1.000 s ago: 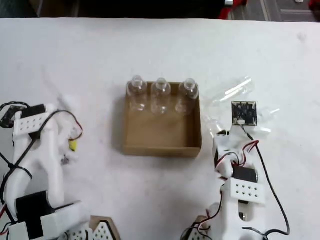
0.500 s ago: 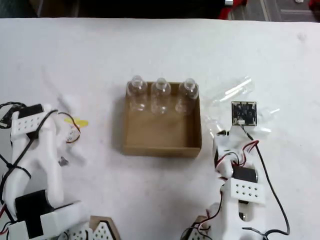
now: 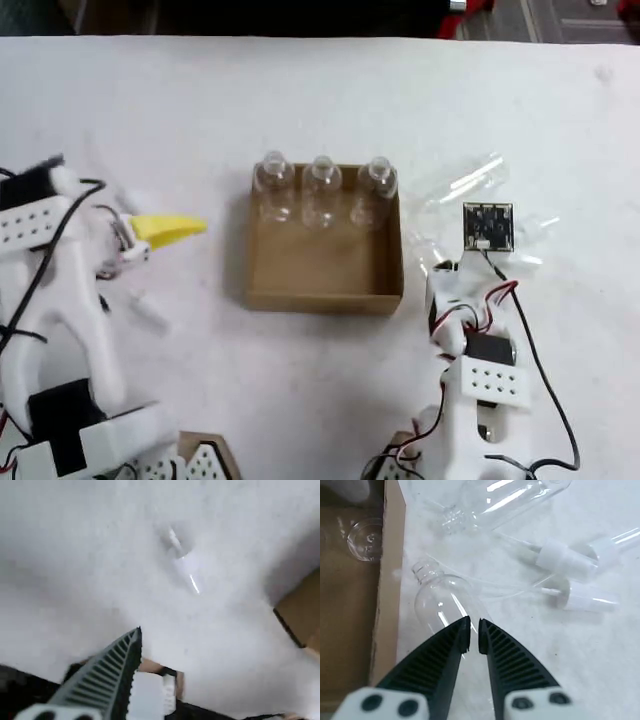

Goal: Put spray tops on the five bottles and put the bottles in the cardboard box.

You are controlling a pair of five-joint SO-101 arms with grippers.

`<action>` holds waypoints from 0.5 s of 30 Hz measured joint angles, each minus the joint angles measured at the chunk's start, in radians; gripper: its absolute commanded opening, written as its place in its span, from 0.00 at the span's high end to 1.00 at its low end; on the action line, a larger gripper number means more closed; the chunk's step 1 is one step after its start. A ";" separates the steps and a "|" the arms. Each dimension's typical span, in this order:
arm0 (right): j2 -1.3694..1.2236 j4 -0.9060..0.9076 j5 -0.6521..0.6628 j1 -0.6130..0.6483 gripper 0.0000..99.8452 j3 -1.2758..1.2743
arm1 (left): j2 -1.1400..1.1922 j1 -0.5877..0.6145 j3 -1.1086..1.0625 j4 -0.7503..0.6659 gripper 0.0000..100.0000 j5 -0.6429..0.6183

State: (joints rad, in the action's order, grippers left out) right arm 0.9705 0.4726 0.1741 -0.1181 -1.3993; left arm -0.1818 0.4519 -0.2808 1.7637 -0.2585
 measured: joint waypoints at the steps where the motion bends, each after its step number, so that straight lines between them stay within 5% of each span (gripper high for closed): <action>1: 0.000 0.000 0.000 0.000 0.98 0.000 | 0.002 0.017 0.020 0.002 0.41 0.098; 7: 0.000 0.000 0.000 0.000 0.98 0.000 | 0.002 0.153 0.103 0.002 0.62 0.704; 15: 0.000 0.000 0.000 -0.002 0.98 0.000 | 0.002 0.227 0.028 -0.069 0.66 1.410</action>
State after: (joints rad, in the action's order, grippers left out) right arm 0.9705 0.4726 0.1741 -0.1197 -1.3993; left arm -0.1803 0.6790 -0.2532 1.6947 1.1515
